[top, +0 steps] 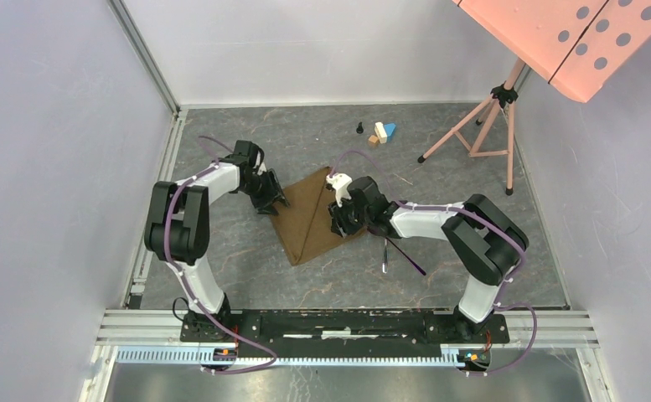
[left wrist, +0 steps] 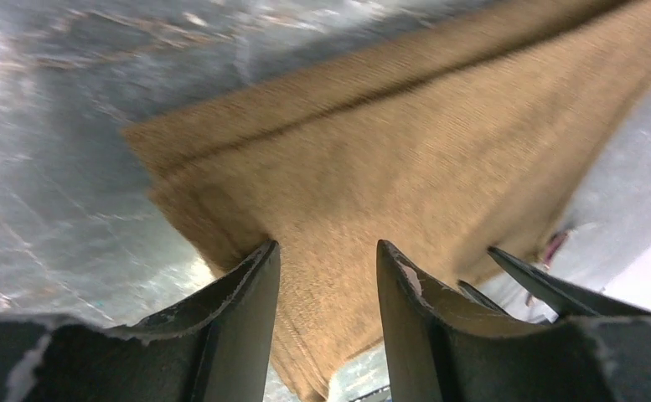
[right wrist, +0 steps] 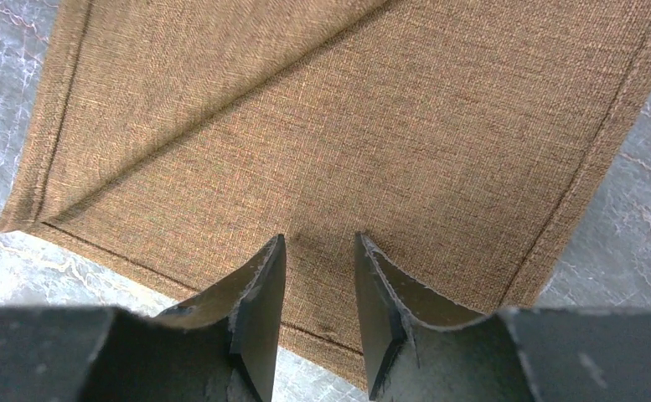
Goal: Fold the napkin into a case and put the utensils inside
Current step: Move the upper triangle-folded napkin to the center of the board.
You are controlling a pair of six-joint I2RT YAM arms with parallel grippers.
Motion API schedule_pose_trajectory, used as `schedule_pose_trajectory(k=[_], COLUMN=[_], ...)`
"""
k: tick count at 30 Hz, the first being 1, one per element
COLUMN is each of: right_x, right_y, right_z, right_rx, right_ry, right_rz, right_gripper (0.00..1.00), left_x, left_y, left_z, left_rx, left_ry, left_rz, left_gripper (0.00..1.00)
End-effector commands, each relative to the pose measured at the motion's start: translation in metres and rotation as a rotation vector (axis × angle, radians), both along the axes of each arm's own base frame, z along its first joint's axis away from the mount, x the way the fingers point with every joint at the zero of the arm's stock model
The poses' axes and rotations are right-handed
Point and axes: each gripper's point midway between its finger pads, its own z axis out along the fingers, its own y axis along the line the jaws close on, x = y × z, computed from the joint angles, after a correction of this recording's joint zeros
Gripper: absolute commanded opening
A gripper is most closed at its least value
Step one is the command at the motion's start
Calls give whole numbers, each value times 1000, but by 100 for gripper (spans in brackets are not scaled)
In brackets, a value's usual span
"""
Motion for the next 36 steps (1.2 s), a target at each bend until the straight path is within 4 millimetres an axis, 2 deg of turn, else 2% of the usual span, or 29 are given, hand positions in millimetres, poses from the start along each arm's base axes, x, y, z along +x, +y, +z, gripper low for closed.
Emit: schedule_pose_trajectory(k=[1, 4, 9, 12, 14, 16, 17, 19, 22, 23, 25, 28, 30, 31, 36], right_x=[8, 16, 33, 42, 45, 46, 41, 28, -5, -15, -34, -51, -58, -60, -53], right_y=[1, 2, 9, 15, 18, 27, 25, 37, 60, 68, 90, 116, 130, 136, 149], right_z=[-5, -10, -21, -20, -7, 20, 30, 55, 80, 83, 87, 83, 79, 76, 63], right_rx=[-13, -45, -102, -141, -176, -216, -255, -246, -202, -174, -106, -85, -80, -80, -142], right_ry=[-64, -97, -147, -163, -199, -255, -261, -261, -276, -258, -198, -160, -136, -126, -117], right_rz=[26, 47, 98, 107, 107, 92, 74, 67, 109, 123, 153, 146, 127, 118, 84], right_gripper=[41, 41, 41, 43, 45, 51, 54, 61, 79, 80, 79, 71, 56, 52, 55], left_x=[17, 13, 18, 22, 24, 24, 24, 23, 19, 18, 17, 17, 17, 16, 15], left_y=[23, 41, 56, 52, 49, 52, 56, 70, 91, 98, 112, 129, 136, 138, 139], left_z=[-16, -31, -25, -3, 22, 50, 63, 93, 115, 120, 124, 124, 124, 123, 115], left_rx=[71, 108, 110, 81, 64, 72, 91, 143, 221, 238, 245, 249, 247, 244, 216], left_ry=[11, 44, 35, -8, -63, -133, -168, -267, -345, -360, -372, -366, -362, -361, -360], left_rz=[99, 132, 162, 144, 128, 105, 101, 112, 162, 190, 253, 338, 360, 364, 361], left_gripper=[53, 53, 53, 56, 61, 66, 69, 75, 82, 83, 85, 86, 86, 86, 86])
